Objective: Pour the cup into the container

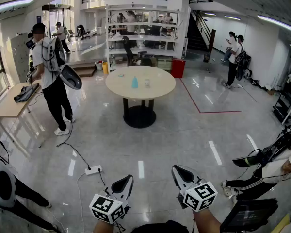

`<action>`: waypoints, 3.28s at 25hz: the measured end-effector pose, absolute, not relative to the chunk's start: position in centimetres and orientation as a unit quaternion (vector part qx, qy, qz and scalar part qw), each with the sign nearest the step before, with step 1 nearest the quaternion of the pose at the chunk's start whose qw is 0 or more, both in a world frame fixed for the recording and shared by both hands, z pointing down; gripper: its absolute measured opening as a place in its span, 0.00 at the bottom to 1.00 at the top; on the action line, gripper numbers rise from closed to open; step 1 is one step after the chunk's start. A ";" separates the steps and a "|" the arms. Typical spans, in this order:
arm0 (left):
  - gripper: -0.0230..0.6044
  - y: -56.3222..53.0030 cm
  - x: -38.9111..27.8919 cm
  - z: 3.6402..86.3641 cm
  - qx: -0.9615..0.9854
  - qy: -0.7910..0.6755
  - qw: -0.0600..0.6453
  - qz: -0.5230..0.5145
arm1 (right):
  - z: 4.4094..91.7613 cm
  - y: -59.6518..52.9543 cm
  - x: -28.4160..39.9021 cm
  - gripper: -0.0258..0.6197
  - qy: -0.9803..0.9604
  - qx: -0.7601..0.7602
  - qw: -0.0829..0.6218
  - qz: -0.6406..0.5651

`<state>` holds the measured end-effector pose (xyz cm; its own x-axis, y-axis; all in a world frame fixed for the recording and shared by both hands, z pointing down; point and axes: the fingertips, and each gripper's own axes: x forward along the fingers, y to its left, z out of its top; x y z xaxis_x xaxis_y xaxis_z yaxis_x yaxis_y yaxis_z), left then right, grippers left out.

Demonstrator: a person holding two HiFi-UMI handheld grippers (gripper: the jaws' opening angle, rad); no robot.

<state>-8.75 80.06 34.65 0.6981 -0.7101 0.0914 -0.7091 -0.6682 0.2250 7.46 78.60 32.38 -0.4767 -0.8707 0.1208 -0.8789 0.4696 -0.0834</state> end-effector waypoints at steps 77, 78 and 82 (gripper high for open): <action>0.02 -19.1 -3.0 35.3 0.886 -0.451 0.106 0.007 | 35.5 -20.5 14.5 0.05 -0.885 0.462 -0.015 0.062; 0.02 -20.5 -3.3 35.7 0.884 -0.454 0.108 0.007 | 35.6 -21.8 14.5 0.05 -0.884 0.464 -0.015 0.061; 0.02 -24.7 -4.8 37.9 0.885 -0.447 0.127 0.014 | 37.1 -25.6 14.1 0.05 -0.870 0.487 -0.018 0.066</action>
